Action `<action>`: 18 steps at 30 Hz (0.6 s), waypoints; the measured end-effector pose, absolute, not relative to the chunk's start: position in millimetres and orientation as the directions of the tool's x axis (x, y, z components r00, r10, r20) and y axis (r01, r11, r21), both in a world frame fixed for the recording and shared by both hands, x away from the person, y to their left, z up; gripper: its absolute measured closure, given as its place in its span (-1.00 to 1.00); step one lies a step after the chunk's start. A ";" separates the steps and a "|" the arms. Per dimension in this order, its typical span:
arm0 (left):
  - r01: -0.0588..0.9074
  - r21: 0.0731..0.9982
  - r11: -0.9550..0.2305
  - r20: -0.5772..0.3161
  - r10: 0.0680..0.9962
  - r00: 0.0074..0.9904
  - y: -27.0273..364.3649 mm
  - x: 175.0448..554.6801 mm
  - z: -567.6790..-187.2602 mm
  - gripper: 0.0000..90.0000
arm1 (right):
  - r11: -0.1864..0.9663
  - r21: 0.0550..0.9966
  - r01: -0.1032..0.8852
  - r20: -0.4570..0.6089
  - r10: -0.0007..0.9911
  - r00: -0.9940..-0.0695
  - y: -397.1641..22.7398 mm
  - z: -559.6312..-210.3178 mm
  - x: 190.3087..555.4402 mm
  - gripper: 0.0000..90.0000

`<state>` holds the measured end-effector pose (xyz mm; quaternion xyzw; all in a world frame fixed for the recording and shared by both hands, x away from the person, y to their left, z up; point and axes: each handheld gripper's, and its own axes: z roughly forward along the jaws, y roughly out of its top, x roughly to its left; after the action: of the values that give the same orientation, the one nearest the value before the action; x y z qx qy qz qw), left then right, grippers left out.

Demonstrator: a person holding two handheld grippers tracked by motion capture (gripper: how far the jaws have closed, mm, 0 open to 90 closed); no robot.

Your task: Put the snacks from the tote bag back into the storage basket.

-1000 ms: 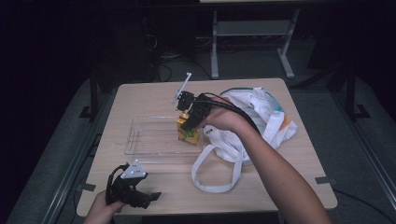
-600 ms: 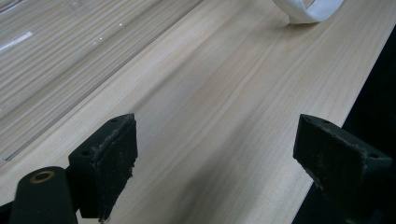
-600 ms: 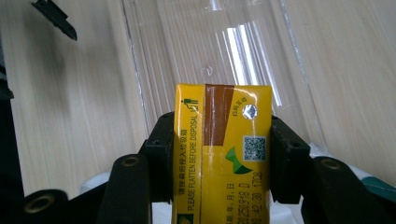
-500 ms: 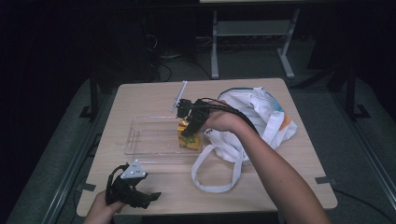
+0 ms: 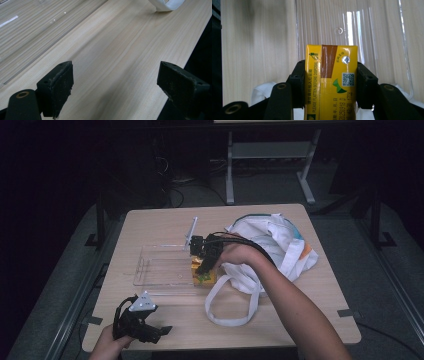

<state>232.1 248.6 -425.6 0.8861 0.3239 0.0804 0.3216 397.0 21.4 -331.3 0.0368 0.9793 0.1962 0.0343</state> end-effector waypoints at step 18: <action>0.520 0.613 -0.595 -0.062 0.620 0.782 248.2 232.0 -425.8 -0.70 | 0.943 0.332 0.013 -0.055 0.033 -0.998 25.6 -350.2 393.0 0.14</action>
<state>232.0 248.2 -425.8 0.8895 0.3204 0.0788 0.3161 393.0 25.6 -350.2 0.0114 0.9853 0.1680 0.0298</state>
